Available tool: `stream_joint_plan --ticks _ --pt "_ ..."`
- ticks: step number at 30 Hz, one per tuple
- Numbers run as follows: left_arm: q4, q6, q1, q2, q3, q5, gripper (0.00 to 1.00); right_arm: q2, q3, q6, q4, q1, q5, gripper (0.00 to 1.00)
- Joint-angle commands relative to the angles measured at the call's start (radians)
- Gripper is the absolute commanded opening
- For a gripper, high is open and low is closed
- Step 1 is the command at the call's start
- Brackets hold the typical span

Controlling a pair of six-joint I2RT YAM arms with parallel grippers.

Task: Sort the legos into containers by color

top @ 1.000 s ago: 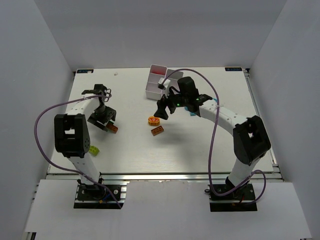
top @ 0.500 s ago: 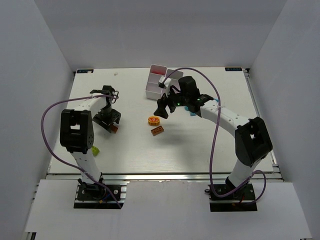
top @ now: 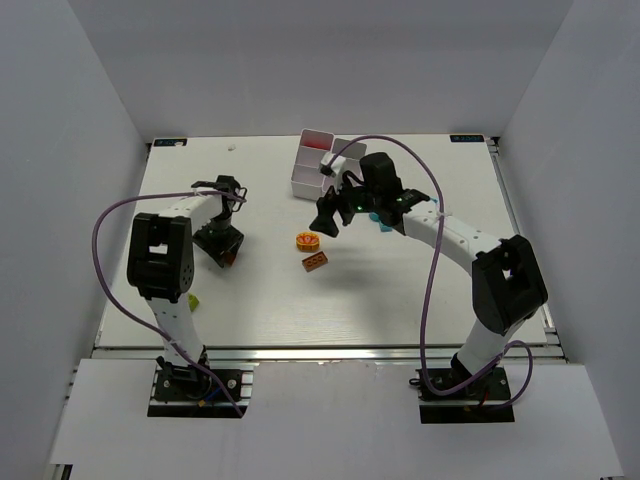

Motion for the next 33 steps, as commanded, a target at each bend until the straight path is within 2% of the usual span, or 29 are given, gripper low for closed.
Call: stream_joint_plan --ticks 1,3,7,9,13,15,18,22,23,25,26,30,33 --pt "0.009 -0.016 -0.017 -0.005 0.012 -0.049 0.60 -0.054 -0.011 0.006 0.033 -0.010 0.001 0.89" --pt "0.012 -0.017 -0.019 -0.005 0.003 -0.058 0.58 -0.054 -0.013 0.006 0.033 -0.015 0.000 0.89" --pt "0.026 -0.010 -0.021 -0.039 -0.014 -0.060 0.35 -0.057 -0.009 0.006 0.033 -0.018 -0.005 0.90" --pt "0.037 0.013 -0.025 -0.074 -0.017 -0.049 0.28 -0.059 -0.008 0.009 0.033 -0.016 -0.008 0.89" --pt "0.100 0.138 -0.057 -0.204 -0.038 0.064 0.11 -0.071 -0.002 0.032 0.033 -0.022 -0.037 0.89" --pt "0.173 0.240 -0.068 -0.308 -0.095 0.185 0.06 -0.074 0.013 0.080 0.033 -0.024 -0.057 0.89" --pt "0.372 0.361 -0.068 -0.480 -0.231 0.495 0.04 -0.051 0.049 0.275 0.064 -0.045 -0.109 0.89" --pt "0.585 0.388 -0.070 -0.555 -0.331 0.719 0.02 -0.019 0.084 0.542 0.112 -0.070 -0.210 0.89" --pt "0.641 0.388 -0.070 -0.571 -0.357 0.843 0.01 -0.011 0.095 0.587 0.121 -0.071 -0.229 0.89" --pt "0.763 0.372 -0.070 -0.617 -0.428 0.911 0.00 0.004 0.118 0.688 0.160 -0.073 -0.266 0.89" --pt "0.801 0.369 -0.070 -0.632 -0.446 0.972 0.00 0.009 0.127 0.706 0.167 -0.071 -0.261 0.89" --pt "0.908 0.348 -0.070 -0.674 -0.494 1.063 0.00 0.053 0.208 0.668 0.116 -0.061 -0.208 0.89" --pt "0.956 0.331 -0.070 -0.677 -0.512 1.086 0.00 0.081 0.266 0.618 0.051 -0.045 -0.162 0.87"
